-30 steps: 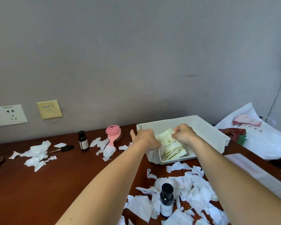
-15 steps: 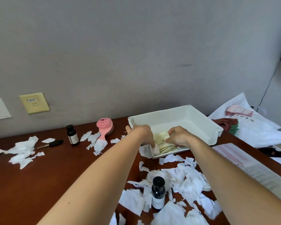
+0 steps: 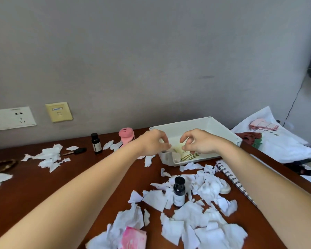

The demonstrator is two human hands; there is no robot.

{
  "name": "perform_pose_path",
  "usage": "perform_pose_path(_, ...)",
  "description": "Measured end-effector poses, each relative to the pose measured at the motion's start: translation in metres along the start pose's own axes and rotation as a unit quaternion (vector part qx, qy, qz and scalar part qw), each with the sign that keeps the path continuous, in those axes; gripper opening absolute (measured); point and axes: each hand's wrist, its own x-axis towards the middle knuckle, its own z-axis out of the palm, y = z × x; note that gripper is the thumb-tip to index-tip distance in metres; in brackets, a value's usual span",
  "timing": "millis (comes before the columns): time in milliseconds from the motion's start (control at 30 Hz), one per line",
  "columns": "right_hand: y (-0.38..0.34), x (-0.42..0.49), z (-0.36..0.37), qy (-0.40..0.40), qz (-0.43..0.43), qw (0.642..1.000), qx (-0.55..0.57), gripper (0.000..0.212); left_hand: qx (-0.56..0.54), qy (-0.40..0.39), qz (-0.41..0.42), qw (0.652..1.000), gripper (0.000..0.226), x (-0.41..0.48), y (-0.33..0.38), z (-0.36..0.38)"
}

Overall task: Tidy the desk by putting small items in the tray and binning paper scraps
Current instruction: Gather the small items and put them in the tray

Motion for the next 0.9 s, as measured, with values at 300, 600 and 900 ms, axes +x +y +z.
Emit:
perform_pose_path(300, -0.037, -0.085, 0.014, -0.014, -0.105, 0.994, -0.037, 0.021, 0.05, -0.072, 0.029, 0.996, 0.037, -0.127, 0.006, -0.011)
perform_pose_path(600, -0.044, -0.113, 0.049, 0.026, -0.106, 0.979, -0.171, 0.032, 0.11, -0.128, -0.061, 0.984, 0.05, -0.189, -0.006, 0.018)
perform_pose_path(900, -0.045, -0.118, 0.064, 0.07, -0.095, 0.978, -0.171, 0.03, 0.163, -0.076, -0.14, 0.974, 0.07, -0.207, 0.003, 0.054)
